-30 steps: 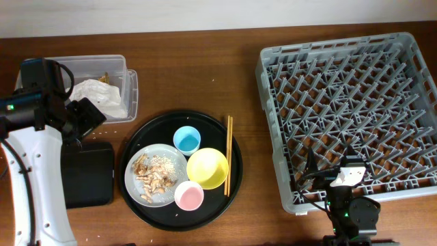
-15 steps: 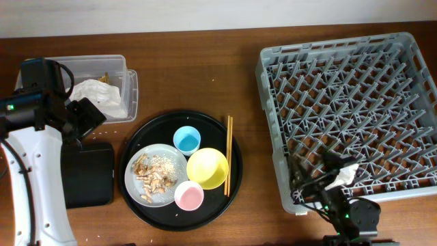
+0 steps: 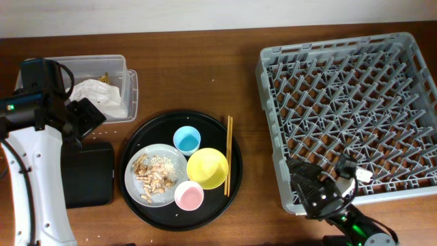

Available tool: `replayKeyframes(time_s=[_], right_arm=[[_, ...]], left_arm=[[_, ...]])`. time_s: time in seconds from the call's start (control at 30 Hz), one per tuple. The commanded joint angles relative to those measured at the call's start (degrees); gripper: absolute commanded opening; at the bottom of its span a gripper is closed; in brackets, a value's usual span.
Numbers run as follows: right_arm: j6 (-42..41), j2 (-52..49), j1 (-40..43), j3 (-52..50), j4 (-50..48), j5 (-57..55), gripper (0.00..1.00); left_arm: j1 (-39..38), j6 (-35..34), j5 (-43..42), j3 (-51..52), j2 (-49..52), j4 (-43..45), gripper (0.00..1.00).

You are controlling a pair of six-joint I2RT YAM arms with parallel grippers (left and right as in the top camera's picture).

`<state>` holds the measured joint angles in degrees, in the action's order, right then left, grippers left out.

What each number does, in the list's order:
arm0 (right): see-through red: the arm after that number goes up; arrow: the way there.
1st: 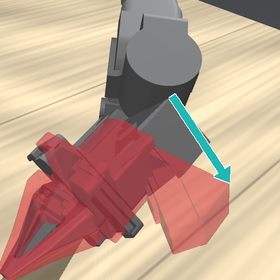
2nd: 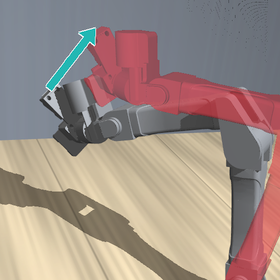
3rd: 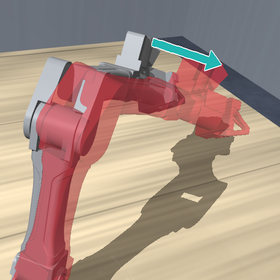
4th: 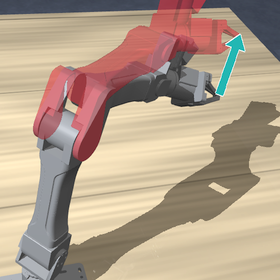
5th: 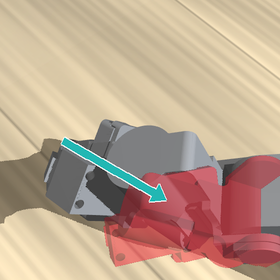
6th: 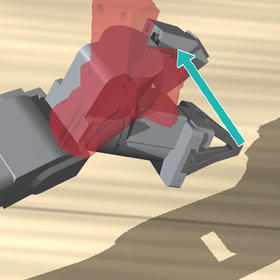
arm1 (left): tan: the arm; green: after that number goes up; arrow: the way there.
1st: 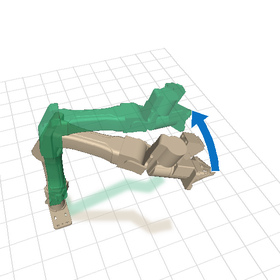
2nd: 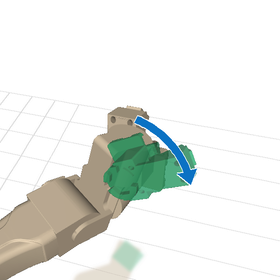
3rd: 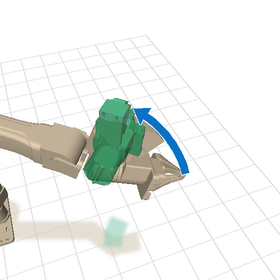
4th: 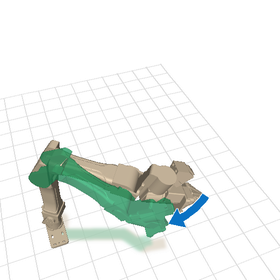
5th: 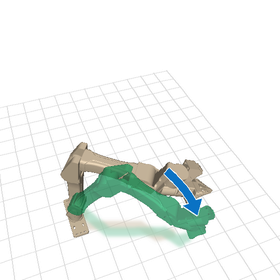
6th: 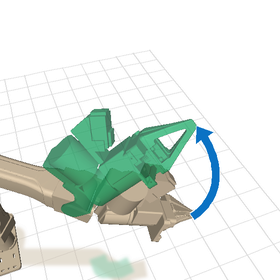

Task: Sort waste into correct bins and load items into the dishwasher rack
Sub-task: 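Move the right gripper left over the tray toward the food plate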

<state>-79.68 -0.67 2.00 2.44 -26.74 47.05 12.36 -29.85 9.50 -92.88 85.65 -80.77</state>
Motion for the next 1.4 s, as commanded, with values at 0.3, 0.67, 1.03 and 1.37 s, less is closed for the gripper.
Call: replayKeyframes(time_s=[0.3, 0.67, 1.03, 1.37], right_arm=[[34.2, -24.5, 0.3, 38.4, 39.3, 3.8, 0.99], [53.1, -42.5, -23.5, 61.3, 75.3, -17.5, 0.99], [43.6, -64.5, -60.6, 65.7, 74.0, -50.2, 0.99], [41.3, -86.3, -69.5, 75.9, 75.6, -52.0, 0.99]], left_arm=[[0.1, -0.7, 0.7, 0.3, -0.5, 0.1, 0.99], [0.1, -0.7, 0.6, 0.3, -0.5, 0.2, 0.99], [0.1, -0.7, 0.7, 0.3, -0.5, 0.1, 0.99], [0.1, -0.7, 0.6, 0.3, -0.5, 0.1, 0.99]])
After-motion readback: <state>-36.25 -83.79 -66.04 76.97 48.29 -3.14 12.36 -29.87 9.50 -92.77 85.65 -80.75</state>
